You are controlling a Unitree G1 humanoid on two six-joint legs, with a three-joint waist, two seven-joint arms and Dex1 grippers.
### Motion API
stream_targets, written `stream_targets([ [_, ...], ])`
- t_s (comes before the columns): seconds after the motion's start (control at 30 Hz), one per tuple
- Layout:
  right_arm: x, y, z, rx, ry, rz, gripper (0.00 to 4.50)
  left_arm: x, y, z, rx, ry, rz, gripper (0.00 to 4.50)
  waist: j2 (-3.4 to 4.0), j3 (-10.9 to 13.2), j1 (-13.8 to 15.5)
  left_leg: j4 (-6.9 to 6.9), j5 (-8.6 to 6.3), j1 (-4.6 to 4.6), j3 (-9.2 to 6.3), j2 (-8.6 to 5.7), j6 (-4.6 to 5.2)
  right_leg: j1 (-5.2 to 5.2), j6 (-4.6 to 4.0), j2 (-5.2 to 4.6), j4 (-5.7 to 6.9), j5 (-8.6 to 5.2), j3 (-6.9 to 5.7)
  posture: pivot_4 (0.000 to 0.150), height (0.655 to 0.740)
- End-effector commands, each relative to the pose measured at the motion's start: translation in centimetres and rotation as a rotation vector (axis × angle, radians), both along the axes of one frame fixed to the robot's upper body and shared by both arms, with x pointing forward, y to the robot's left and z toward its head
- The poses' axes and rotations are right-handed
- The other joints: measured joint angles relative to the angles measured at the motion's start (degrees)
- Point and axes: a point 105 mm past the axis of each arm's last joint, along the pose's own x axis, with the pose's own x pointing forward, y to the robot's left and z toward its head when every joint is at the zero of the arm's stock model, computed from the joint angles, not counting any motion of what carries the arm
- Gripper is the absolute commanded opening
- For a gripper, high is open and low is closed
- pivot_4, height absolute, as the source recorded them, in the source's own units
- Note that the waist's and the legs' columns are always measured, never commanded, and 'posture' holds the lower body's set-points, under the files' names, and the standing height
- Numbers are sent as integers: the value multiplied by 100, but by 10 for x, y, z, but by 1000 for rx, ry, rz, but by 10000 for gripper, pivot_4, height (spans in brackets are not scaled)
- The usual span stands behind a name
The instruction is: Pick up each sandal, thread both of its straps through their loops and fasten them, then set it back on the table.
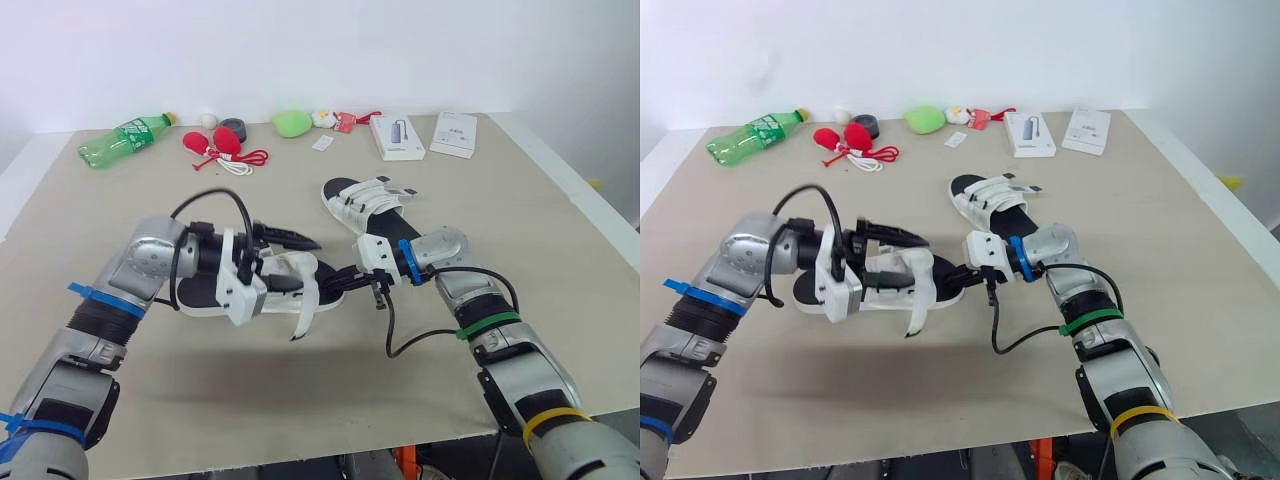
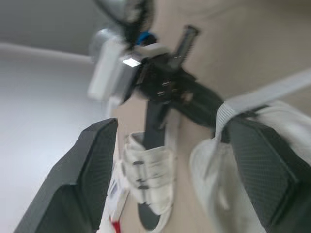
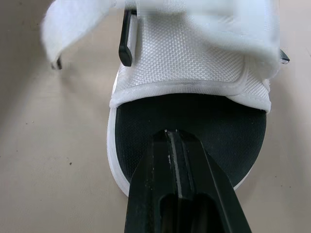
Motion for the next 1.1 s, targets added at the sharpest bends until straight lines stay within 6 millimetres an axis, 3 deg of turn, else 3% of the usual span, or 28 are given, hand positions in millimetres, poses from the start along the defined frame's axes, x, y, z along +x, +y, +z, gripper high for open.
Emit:
stream_targets([
  [0.03, 2, 0, 3, -20, -10, 9, 0, 6, 17, 42, -157, 152, 107, 33432, 0, 0, -8, 0, 0, 0, 0, 0, 0, -1, 0, 0, 1, 0, 0, 1500, 7400],
  [0.13, 3, 0, 3, -23, -10, 14, 0, -4, 29, 42, -173, 382, 146, 33432, 2, 1, -26, 0, 0, 1, 0, 2, 0, -2, -1, 2, 3, -3, 0, 1500, 7400],
  [0.2, 3, 0, 2, -28, -8, 20, 0, -17, 32, 32, -99, 419, 141, 33432, 3, 2, -31, -4, -2, 2, 0, 4, 2, -1, -3, 2, 4, -10, -2, 1500, 7400],
  [0.53, 4, 4, 1, -35, 1, 41, 0, -49, 35, -3, 60, 337, 161, 33432, 2, 1, -18, -5, -2, 8, 1, 6, 3, -1, -40, 5, 4, -24, 0, 1500, 7400],
  [0.63, 3, 4, 1, -35, 2, 45, 0, -50, 45, 2, -75, 573, 248, 33432, 2, 2, -21, -6, -2, 8, 1, 12, 3, -3, -45, 10, 5, -27, -2, 1500, 7400],
  [0.67, 3, 3, 1, -35, 3, 45, 0, -54, 47, -1, -101, 724, 276, 33432, 2, 2, -20, -7, -2, 7, 1, 15, 3, -4, -46, 11, 6, -28, -2, 1500, 7400],
  [0.73, 3, 2, 0, -37, 4, 44, 0, -76, 49, -12, -119, 1094, 296, 33432, 1, 2, -27, -7, -3, 7, 0, 19, 3, -5, -48, 14, 10, -31, -3, 1500, 7400],
  [0.83, 4, 3, 0, -40, 5, 43, 0, -101, 39, -28, -174, 1452, 295, 33432, 10, 7, -36, -11, -10, 10, 1, 19, 7, -1, -48, 9, 10, -41, -2, 1500, 7400],
  [0.93, 4, 5, 0, -36, 6, 44, 0, -108, 34, -58, -137, 1578, 422, 33432, 7, 5, -30, -11, -11, 12, 0, 24, 9, -1, -53, 14, 10, -43, -6, 1500, 7400],
  [1.1, 3, 5, 0, -36, 6, 47, 0, -95, 22, -78, -209, 1658, 520, 33432, 7, 5, -19, -4, -10, 17, 0, 24, 9, -1, -61, 19, 13, -35, -6, 1500, 7400],
])
